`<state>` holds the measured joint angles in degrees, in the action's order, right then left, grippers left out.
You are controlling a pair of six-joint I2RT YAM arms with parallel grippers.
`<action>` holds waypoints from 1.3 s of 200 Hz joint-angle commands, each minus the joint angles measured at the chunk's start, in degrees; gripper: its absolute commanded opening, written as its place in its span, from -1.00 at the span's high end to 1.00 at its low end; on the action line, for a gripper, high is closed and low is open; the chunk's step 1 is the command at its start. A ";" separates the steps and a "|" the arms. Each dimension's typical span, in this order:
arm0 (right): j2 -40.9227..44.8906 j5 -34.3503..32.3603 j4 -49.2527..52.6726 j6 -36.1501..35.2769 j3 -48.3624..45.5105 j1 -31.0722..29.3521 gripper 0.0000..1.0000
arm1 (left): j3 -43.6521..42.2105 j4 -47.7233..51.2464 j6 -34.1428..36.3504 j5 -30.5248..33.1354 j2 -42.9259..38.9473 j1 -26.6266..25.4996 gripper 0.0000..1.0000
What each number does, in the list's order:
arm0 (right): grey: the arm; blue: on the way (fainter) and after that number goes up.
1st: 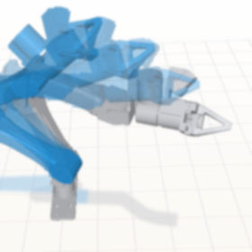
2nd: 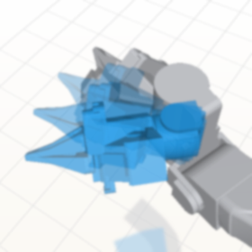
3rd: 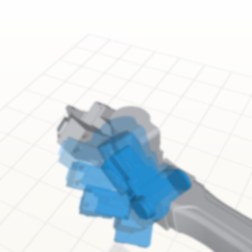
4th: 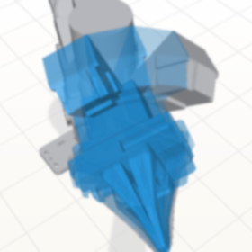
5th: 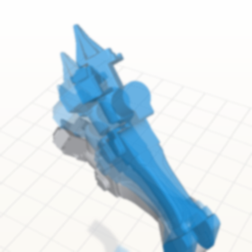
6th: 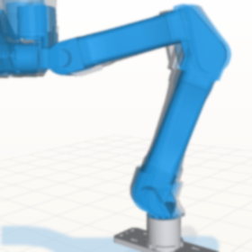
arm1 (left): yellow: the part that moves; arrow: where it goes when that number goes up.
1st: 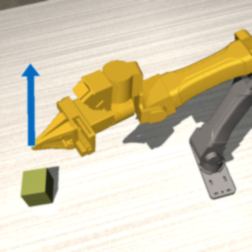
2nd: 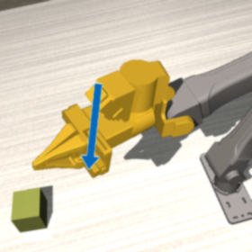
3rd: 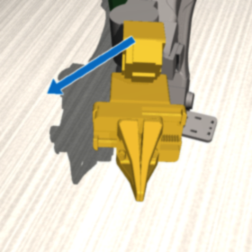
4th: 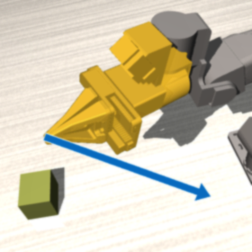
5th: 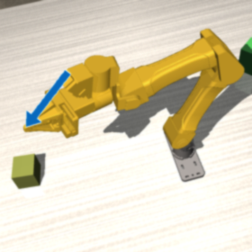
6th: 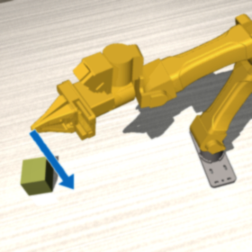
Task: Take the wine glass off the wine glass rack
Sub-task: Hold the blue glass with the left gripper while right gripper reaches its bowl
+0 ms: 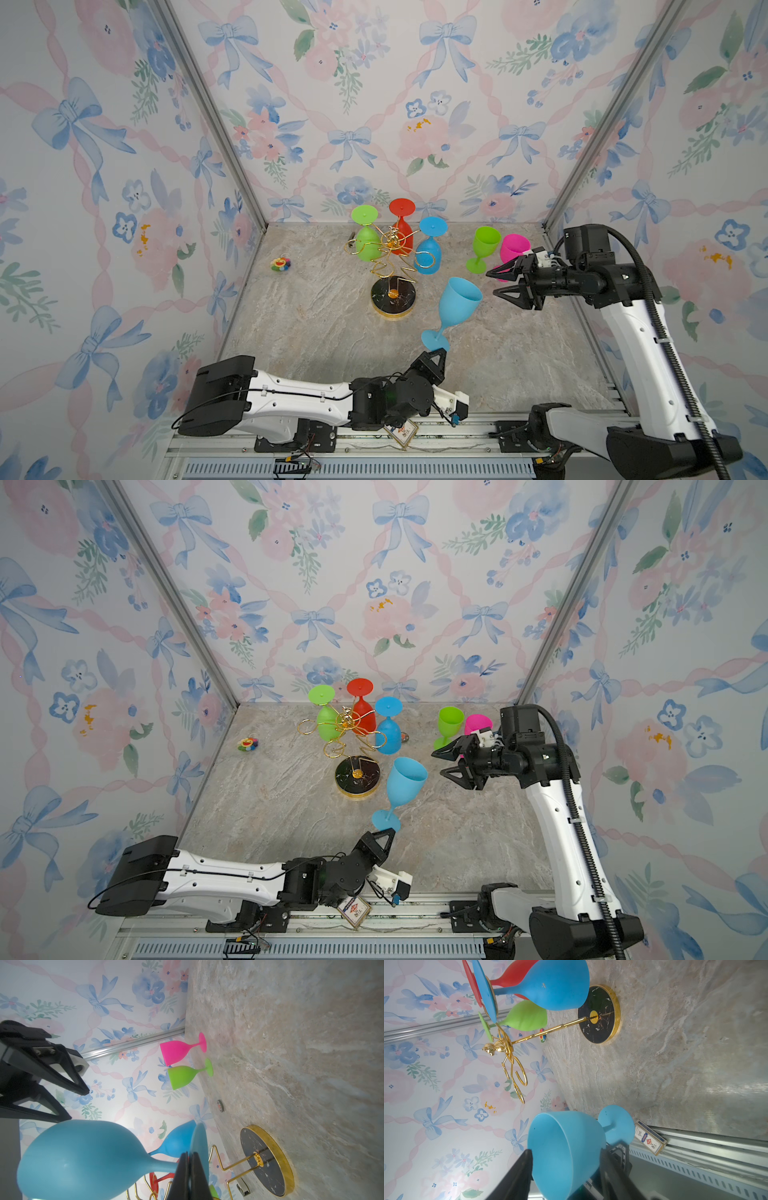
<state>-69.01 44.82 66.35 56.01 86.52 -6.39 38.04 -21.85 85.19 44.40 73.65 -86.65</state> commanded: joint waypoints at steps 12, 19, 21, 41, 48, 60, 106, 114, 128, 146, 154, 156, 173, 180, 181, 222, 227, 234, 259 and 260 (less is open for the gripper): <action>-0.67 2.44 6.27 -2.32 -0.63 -1.49 0.01 | -0.96 -5.94 4.71 -1.69 -0.70 -0.14 1.00; -0.78 2.76 6.59 -2.52 -0.73 -1.75 0.03 | -1.09 -6.05 4.72 -1.76 -0.61 -0.16 1.00; -0.82 2.80 6.60 -2.60 -0.67 -1.84 0.04 | -1.05 -6.09 4.72 -1.84 -0.61 -0.11 1.00; -1.84 3.45 7.92 -4.04 0.63 -3.02 0.06 | -1.52 -6.16 4.76 -2.13 -0.65 -0.03 1.00; -2.67 3.37 9.52 -5.50 1.75 -3.39 0.07 | -1.65 -6.18 4.73 -2.21 -0.64 -0.10 1.00; -4.07 3.01 12.62 -8.22 3.67 -3.78 0.07 | -1.97 -6.15 4.72 -2.21 -0.62 0.03 1.00; -5.69 2.53 16.82 -12.71 4.80 -3.89 0.09 | -3.21 -6.33 4.45 -1.69 -0.38 0.01 1.00; -5.78 2.56 16.93 -13.06 5.08 -3.88 0.11 | -3.53 -6.32 4.46 -1.69 -0.39 0.01 1.00; -6.20 2.39 17.84 -14.08 6.03 -3.89 0.12 | -4.07 -6.50 4.13 -1.86 -0.45 0.10 1.00; -6.24 1.70 18.47 -14.76 7.24 -3.65 0.11 | -4.97 -6.96 3.39 -2.13 -0.61 0.17 1.00; -6.01 1.68 18.17 -14.56 7.41 -3.39 0.10 | -5.70 -7.68 3.33 -2.13 -0.49 0.24 1.00; -5.94 1.68 18.00 -14.47 7.39 -3.30 0.10 | -5.87 -7.82 3.37 -2.13 -0.45 0.25 1.00; -5.70 1.90 17.22 -14.35 7.30 -3.19 0.09 | -7.58 -10.03 3.96 -1.80 -0.27 0.41 1.00; -5.62 2.01 17.00 -14.52 7.18 -3.27 0.09 | -8.13 -10.86 4.36 -1.65 -0.15 0.43 1.00; -5.61 2.02 17.03 -14.57 7.18 -3.27 0.09 | -8.19 -10.94 4.46 -1.62 -0.16 0.43 1.00; -5.37 2.03 16.19 -14.83 4.06 -4.05 0.12 | -10.35 -16.56 8.32 -1.78 0.18 0.92 1.00; -5.34 2.03 16.23 -14.97 3.74 -4.42 0.12 | -10.64 -17.30 8.96 -1.69 0.39 1.03 1.00; -5.35 1.96 16.34 -15.18 3.38 -4.83 0.12 | -10.99 -18.37 9.66 -1.69 0.75 1.25 1.00; -5.04 1.15 17.26 -16.45 0.89 -6.39 0.13 | -11.24 -19.45 9.84 -1.93 1.42 1.23 1.00; -4.97 1.15 17.21 -16.41 0.73 -6.54 0.14 | -11.24 -19.46 9.83 -1.90 1.46 1.23 1.00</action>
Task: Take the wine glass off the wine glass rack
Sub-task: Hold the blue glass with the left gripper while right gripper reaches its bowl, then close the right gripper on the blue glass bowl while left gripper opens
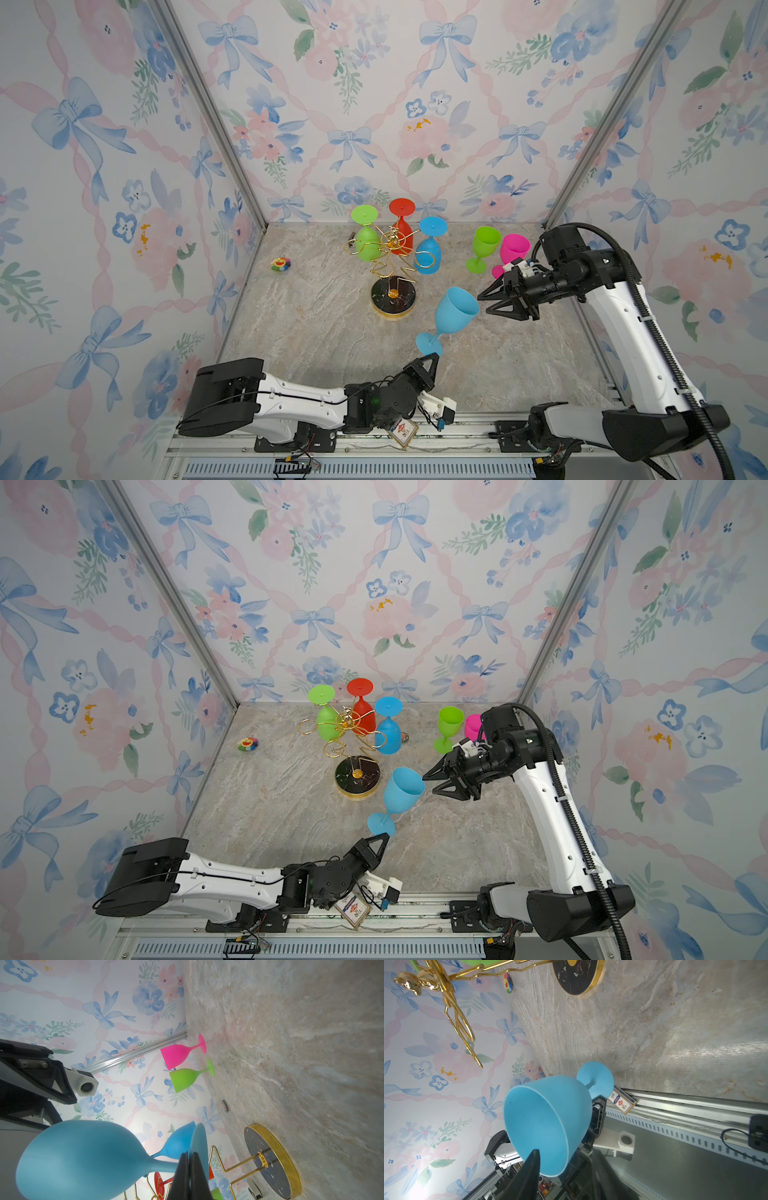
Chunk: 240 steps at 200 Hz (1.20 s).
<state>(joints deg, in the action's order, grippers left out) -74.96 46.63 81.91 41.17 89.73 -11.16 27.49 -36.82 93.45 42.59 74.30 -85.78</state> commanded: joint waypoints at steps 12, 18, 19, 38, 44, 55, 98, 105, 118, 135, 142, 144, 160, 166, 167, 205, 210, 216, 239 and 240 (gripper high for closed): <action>1.32 -0.66 0.76 -1.20 -3.98 -2.19 0.15 | -0.68 -4.93 1.69 -0.05 1.01 0.41 1.00; 1.46 -0.66 0.29 -1.01 -4.59 -2.29 0.16 | -0.68 -4.93 1.80 -0.05 1.04 0.38 1.00; 1.47 -0.66 0.19 -1.01 -4.67 -2.33 0.16 | -0.68 -4.93 1.81 -0.05 1.03 0.36 1.00; 1.04 -0.66 0.08 -1.66 -5.17 -2.37 0.20 | -0.77 -4.96 2.09 0.02 1.01 0.36 1.00; 0.83 -0.66 0.15 -1.92 -5.08 -2.38 0.22 | -0.79 -4.92 2.09 0.04 0.96 0.35 1.00; 0.35 -0.66 0.33 -2.35 -4.84 -2.38 0.26 | -0.89 -4.92 2.46 0.33 1.04 0.38 1.00; -1.62 -0.67 3.35 -6.80 -3.97 -2.21 0.46 | -1.17 -4.93 3.64 1.45 2.12 0.44 1.00; -1.53 -0.66 3.26 -6.72 -4.19 -2.20 0.52 | -1.28 -4.93 3.58 1.45 2.08 0.44 1.00; -1.42 -0.66 3.26 -6.87 -4.56 -2.20 0.62 | -1.35 -4.94 3.60 1.37 2.17 0.44 1.00; -1.58 -0.66 3.39 -7.19 -4.88 -2.20 0.66 | -1.38 -4.93 3.73 1.27 2.22 0.54 1.00; -1.76 -0.66 3.75 -7.32 -5.01 -2.20 0.70 | -1.25 -4.98 3.75 1.50 2.33 0.64 1.00; -1.88 -0.66 3.73 -7.33 -5.07 -2.25 0.70 | -1.28 -4.94 3.82 1.59 2.34 0.62 1.00; -2.20 -0.40 3.53 -7.07 -5.08 -2.25 0.77 | -1.45 -4.93 4.35 1.71 2.14 0.61 1.00; -2.42 -0.40 3.53 -7.07 -4.98 -2.20 0.78 | -1.63 -4.93 4.37 1.70 1.95 0.61 1.00; -2.42 -0.40 3.52 -7.07 -4.91 -2.20 0.78 | -1.68 -4.93 4.42 1.70 1.93 0.61 1.00; -3.40 0.21 4.55 -7.32 -4.40 -2.10 0.93 | -3.58 -4.81 4.55 0.60 0.68 0.71 0.88; -3.44 0.21 4.78 -7.41 -4.35 -2.10 0.94 | -3.81 -4.83 4.55 0.37 0.43 0.70 0.85; -3.46 0.21 4.88 -7.46 -4.40 -1.98 0.96 | -4.08 -4.83 4.55 0.23 0.29 0.70 0.84; -3.46 0.39 4.89 -7.51 -4.85 -1.94 1.00 | -4.60 -4.81 4.63 0.02 -0.21 0.78 0.68; -3.40 0.43 4.87 -7.51 -4.93 -1.94 1.00 | -4.62 -4.83 4.63 0.03 -0.21 0.74 0.67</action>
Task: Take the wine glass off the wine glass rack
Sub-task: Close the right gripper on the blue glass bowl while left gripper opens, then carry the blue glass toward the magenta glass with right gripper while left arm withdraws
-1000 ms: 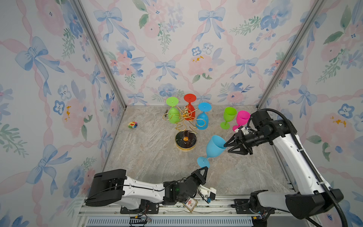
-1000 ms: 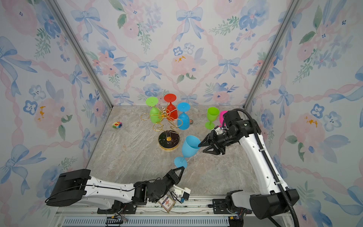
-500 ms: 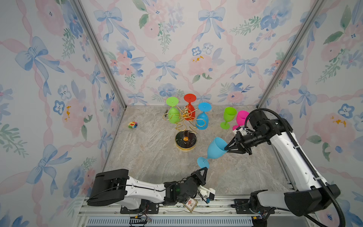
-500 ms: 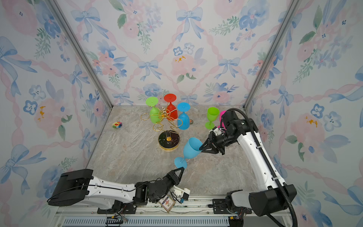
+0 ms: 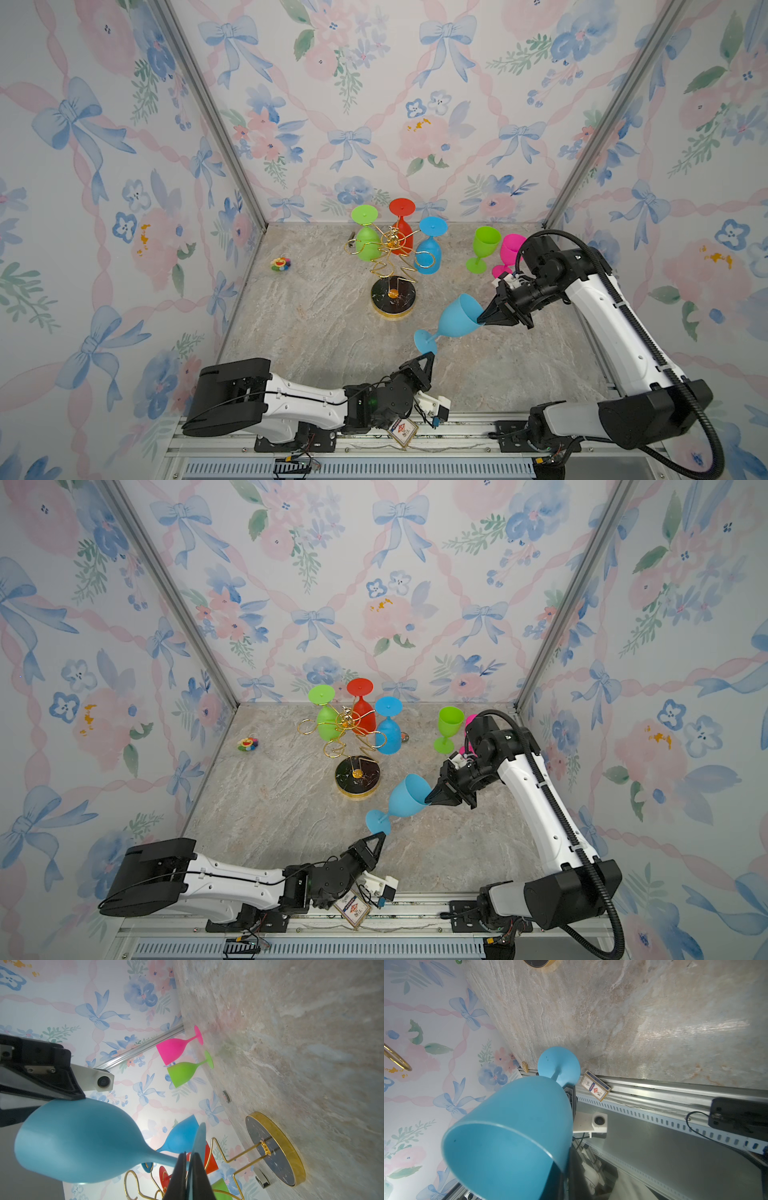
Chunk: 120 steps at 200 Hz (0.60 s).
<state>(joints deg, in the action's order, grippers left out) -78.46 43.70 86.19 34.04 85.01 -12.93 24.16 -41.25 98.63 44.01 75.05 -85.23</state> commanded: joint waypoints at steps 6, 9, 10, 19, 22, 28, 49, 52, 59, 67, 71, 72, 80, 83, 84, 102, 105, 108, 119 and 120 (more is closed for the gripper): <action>0.08 3.41 0.58 -0.30 -0.42 -0.08 1.00 | -1.31 -0.36 -0.54 -1.30 -1.00 0.15 0.62; 0.06 3.41 0.63 -0.25 -0.46 -0.08 1.00 | -1.26 -0.42 -0.54 -1.22 -0.94 0.15 0.61; 0.06 3.41 0.64 -0.27 -0.46 -0.08 1.00 | -1.28 -0.41 -0.54 -1.21 -0.95 0.15 0.61; 0.06 3.41 0.43 -0.20 -0.47 0.00 1.00 | -1.38 -0.38 -0.42 -1.25 -0.91 0.17 0.61; 0.06 3.41 0.31 -0.13 -0.50 0.01 1.00 | -1.46 -0.36 -0.45 -1.21 -1.01 0.17 0.60; 0.14 3.41 0.09 0.09 -0.54 0.09 1.00 | -1.50 -0.40 -0.51 -1.34 -1.06 0.16 0.60; 0.82 2.93 -1.03 1.23 -1.59 0.31 1.00 | -1.74 -0.40 -0.76 -1.65 -1.35 0.07 0.58; 0.99 2.76 -1.26 1.36 -1.79 0.51 1.00 | -1.73 -0.38 -0.88 -1.69 -1.34 0.07 0.57; 1.35 2.43 -1.69 1.38 -2.39 0.95 1.00 | -1.63 -0.34 -1.12 -1.57 -1.41 0.09 0.57; 1.84 2.27 -2.17 1.38 -3.04 1.72 1.00 | -1.50 -0.38 -1.73 -1.32 -1.48 0.11 0.53; 2.10 2.18 -2.51 1.38 -3.28 2.18 1.00 | -1.49 -0.39 -2.26 -1.19 -1.59 0.07 0.50; 2.13 1.30 -2.56 1.38 -3.37 2.33 1.00 | -1.44 -0.40 -2.37 -1.15 -1.67 0.11 0.50; 2.55 -0.79 -3.14 3.07 -3.62 3.24 1.00 | -1.23 -0.39 -3.47 -0.74 -1.70 0.06 0.44; 2.63 -1.20 -3.37 3.09 -3.50 3.50 1.00 | -1.05 -0.40 -3.94 -0.54 -1.74 0.00 0.43; 2.66 -1.49 -3.43 3.12 -3.48 3.60 1.00 | -1.00 -0.36 -4.09 -0.48 -1.74 -0.01 0.42; 2.87 -6.52 -4.52 2.20 -1.40 4.40 1.00 | -0.04 -0.30 -7.78 1.55 -1.23 -0.19 0.34; 2.77 -7.56 -4.62 2.14 -0.83 4.47 1.00 | 0.19 -0.31 -8.56 2.03 -1.09 -0.27 0.33; 2.70 -8.72 -4.76 2.09 -0.34 4.49 1.00 | 0.46 -0.31 -9.21 2.56 -0.86 -0.41 0.31; 2.76 -12.76 -5.52 -0.15 1.03 4.53 1.00 | 1.43 -0.31 -12.03 4.49 0.09 -0.61 0.26; 2.77 -13.07 -5.64 -0.27 1.08 4.56 1.00 | 1.51 -0.32 -12.35 4.76 0.23 -0.62 0.25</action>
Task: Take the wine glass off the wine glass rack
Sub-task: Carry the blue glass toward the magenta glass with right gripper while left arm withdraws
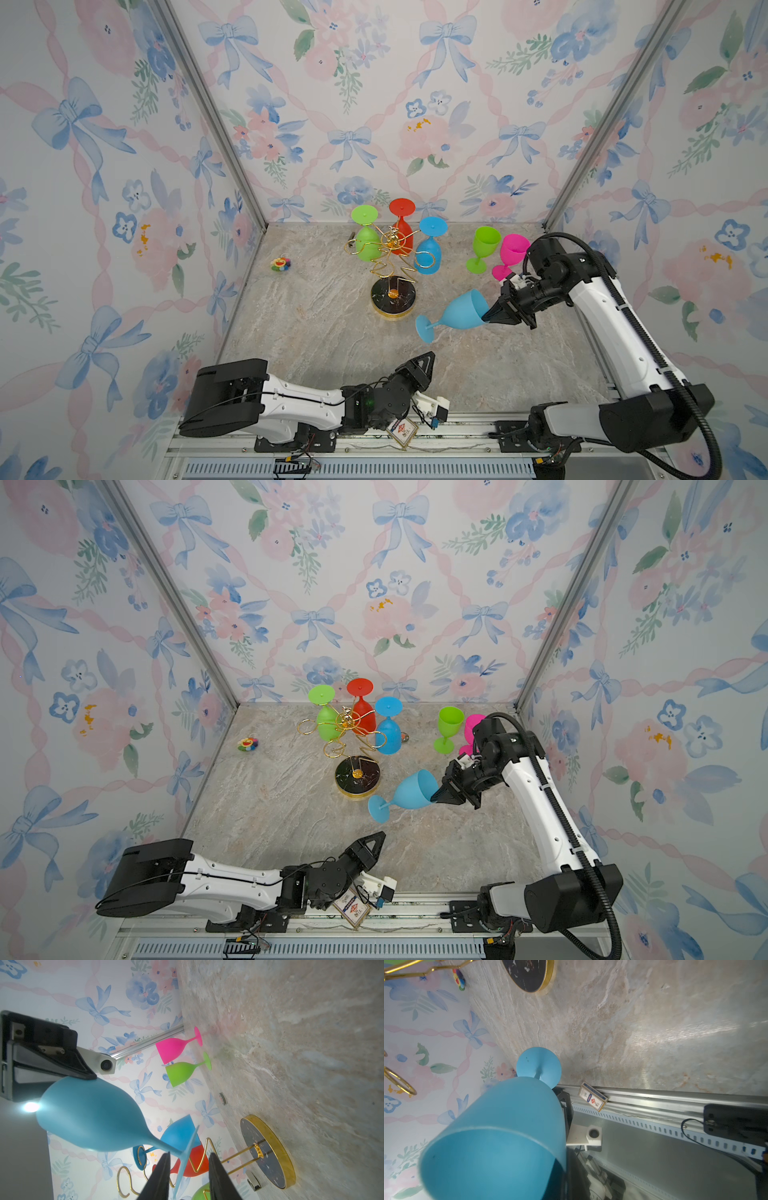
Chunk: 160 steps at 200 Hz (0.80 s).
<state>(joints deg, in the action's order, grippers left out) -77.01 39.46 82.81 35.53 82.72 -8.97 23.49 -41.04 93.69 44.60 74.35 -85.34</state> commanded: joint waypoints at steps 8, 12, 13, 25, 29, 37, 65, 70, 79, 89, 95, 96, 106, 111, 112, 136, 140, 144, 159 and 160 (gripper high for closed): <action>1.49 -11.46 -3.47 -2.45 3.44 0.81 1.00 | 2.85 -0.47 -9.29 5.76 1.64 -0.61 0.18; 1.66 -12.58 -4.13 -2.75 3.31 1.04 1.00 | 3.20 -0.53 -10.16 6.55 2.04 -0.62 0.13; 1.68 -12.79 -4.27 -2.75 3.27 1.09 1.00 | 3.31 -0.53 -10.35 6.82 2.12 -0.57 0.12; 2.19 -14.33 -6.57 -3.44 2.52 2.28 1.00 | 4.35 -0.52 -13.17 9.33 3.18 -0.58 -0.01; 2.44 -14.60 -7.44 -3.81 2.14 2.76 1.00 | 4.79 -0.54 -14.31 10.16 3.45 -0.54 -0.04; 2.61 -15.07 -8.57 -5.04 1.84 3.80 1.00 | 5.78 -0.52 -16.90 11.66 3.82 -0.57 -0.11; 0.84 -28.32 -5.51 -12.85 5.79 4.90 1.00 | 8.14 -0.45 -25.14 14.99 2.39 -0.88 -0.49; 0.36 -31.43 -4.65 -14.29 6.54 4.87 1.00 | 8.37 -0.45 -26.65 14.92 1.86 -0.84 -0.58; -0.70 -34.32 -3.55 -17.47 7.45 5.31 1.00 | 8.42 -0.39 -28.82 14.95 0.47 -0.84 -0.71; -2.68 -37.04 -1.37 -19.89 9.28 6.59 1.00 | 8.77 -0.42 -31.76 15.63 -1.01 -0.88 -0.81; -3.66 -38.56 -0.36 -20.60 10.26 7.31 1.00 | 9.23 -0.22 -33.69 16.44 -1.74 -0.88 -0.86; -3.75 -38.84 -0.32 -20.64 10.35 7.39 1.00 | 9.31 -0.16 -33.98 16.64 -1.74 -0.83 -0.87; -4.02 -40.36 -1.20 -20.12 10.34 7.96 1.00 | 10.74 1.03 -37.39 18.81 -2.41 -0.79 -0.95; -4.03 -41.11 -1.98 -19.66 10.15 8.12 1.00 | 12.13 2.95 -40.01 20.07 -2.70 -0.80 -0.96; -4.02 -41.25 -2.09 -19.55 10.12 8.11 1.00 | 12.43 3.45 -40.62 20.34 -2.66 -0.80 -0.96; -5.37 -42.04 -1.93 -17.49 10.59 9.94 1.00 | 19.43 14.46 -51.52 23.85 -3.60 -0.83 -0.96; -5.47 -42.01 -1.88 -16.97 10.64 10.30 1.00 | 19.86 15.67 -52.89 23.87 -4.01 -0.81 -0.96; -5.47 -41.86 -1.86 -16.41 10.63 10.69 1.00 | 20.20 16.98 -54.08 23.79 -4.46 -0.85 -0.96; -4.72 -42.73 -2.52 -13.32 10.64 11.72 1.00 | 21.19 20.70 -58.49 23.52 -6.40 -0.80 -0.96; -4.59 -42.94 -2.63 -12.96 10.59 11.75 1.00 | 21.27 20.98 -58.77 23.47 -6.54 -0.79 -0.96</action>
<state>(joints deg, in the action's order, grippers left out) -82.32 0.16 79.09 19.00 91.81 1.08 42.74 -29.19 47.90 65.14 71.09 -85.95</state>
